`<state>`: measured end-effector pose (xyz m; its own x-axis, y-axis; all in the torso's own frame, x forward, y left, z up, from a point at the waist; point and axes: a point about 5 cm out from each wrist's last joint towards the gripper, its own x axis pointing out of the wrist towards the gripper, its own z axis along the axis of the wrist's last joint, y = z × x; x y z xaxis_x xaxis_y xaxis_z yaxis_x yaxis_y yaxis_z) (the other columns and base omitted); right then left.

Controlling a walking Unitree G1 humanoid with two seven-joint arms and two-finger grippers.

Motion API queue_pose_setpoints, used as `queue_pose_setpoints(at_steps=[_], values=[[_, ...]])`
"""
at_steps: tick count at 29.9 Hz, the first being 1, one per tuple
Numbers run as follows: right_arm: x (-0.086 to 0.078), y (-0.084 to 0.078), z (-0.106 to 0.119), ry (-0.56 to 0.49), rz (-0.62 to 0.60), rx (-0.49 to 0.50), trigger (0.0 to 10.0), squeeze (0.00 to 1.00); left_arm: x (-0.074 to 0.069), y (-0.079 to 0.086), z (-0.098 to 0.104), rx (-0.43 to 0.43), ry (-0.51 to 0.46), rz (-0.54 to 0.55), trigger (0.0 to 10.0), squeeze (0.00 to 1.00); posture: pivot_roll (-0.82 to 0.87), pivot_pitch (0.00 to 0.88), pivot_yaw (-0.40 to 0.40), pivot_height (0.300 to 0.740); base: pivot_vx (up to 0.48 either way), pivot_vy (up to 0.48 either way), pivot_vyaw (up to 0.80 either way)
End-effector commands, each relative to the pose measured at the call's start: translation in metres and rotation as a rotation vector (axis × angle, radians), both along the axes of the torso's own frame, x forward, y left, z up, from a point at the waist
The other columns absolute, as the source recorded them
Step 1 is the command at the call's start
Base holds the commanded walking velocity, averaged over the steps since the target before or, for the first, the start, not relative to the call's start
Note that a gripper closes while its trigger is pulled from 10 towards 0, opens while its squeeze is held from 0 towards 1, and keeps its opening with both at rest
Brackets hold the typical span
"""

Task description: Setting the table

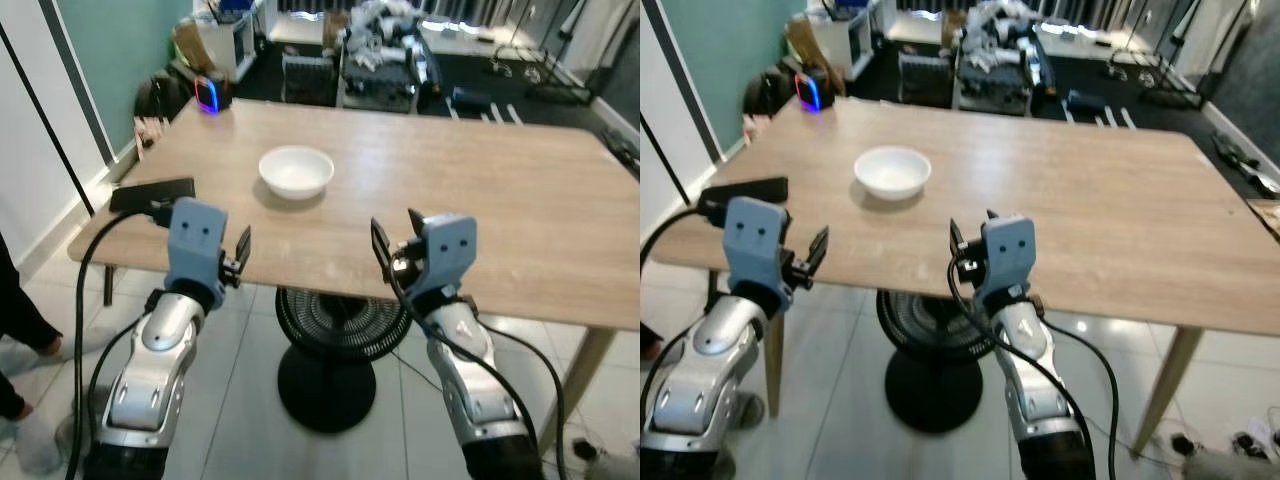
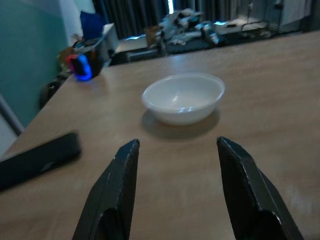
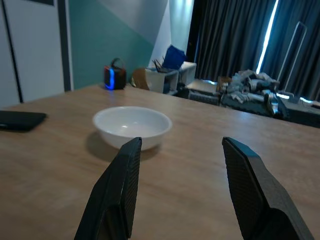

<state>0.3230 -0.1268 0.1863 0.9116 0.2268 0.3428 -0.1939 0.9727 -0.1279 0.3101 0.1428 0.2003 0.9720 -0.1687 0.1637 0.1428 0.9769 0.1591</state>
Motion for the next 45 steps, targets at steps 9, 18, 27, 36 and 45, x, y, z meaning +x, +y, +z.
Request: queue_pose_setpoints(at_steps=[9, 18, 27, 36, 45], values=[[0.0, -0.002, -0.001, 0.003, -0.009, 0.001, 10.0, 0.0, 0.0, 0.002, -0.004, 0.011, 0.014, 0.005, 10.0, 0.0, 0.04, 0.0, 0.052, 0.74, 0.48, 0.0, 0.0], [0.0, -0.003, -0.001, 0.003, -0.014, -0.001, 10.0, 0.0, 0.0, 0.001, -0.003, 0.011, 0.014, 0.001, 10.0, 0.0, 0.04, 0.0, 0.054, 0.74, 0.48, 0.0, 0.0], [0.0, -0.004, -0.002, 0.005, -0.017, -0.006, 10.0, 0.0, -0.003, -0.003, -0.003, 0.035, 0.01, -0.043, 10.0, 0.0, 0.04, 0.0, 0.054, 0.74, 0.182, 0.0, 0.0], [0.001, -0.006, -0.002, 0.008, -0.022, -0.011, 10.0, 0.0, -0.008, -0.003, -0.007, 0.037, 0.031, -0.098, 10.0, 0.0, 0.04, 0.0, 0.053, 0.74, 0.0, 0.0, 0.0], [0.003, -0.005, -0.012, 0.071, -0.023, -0.069, 10.0, 0.0, -0.011, -0.004, -0.016, 0.071, 0.091, -0.153, 10.0, 0.0, 0.05, 0.0, 0.051, 0.74, 0.0, 0.0, 0.0]])
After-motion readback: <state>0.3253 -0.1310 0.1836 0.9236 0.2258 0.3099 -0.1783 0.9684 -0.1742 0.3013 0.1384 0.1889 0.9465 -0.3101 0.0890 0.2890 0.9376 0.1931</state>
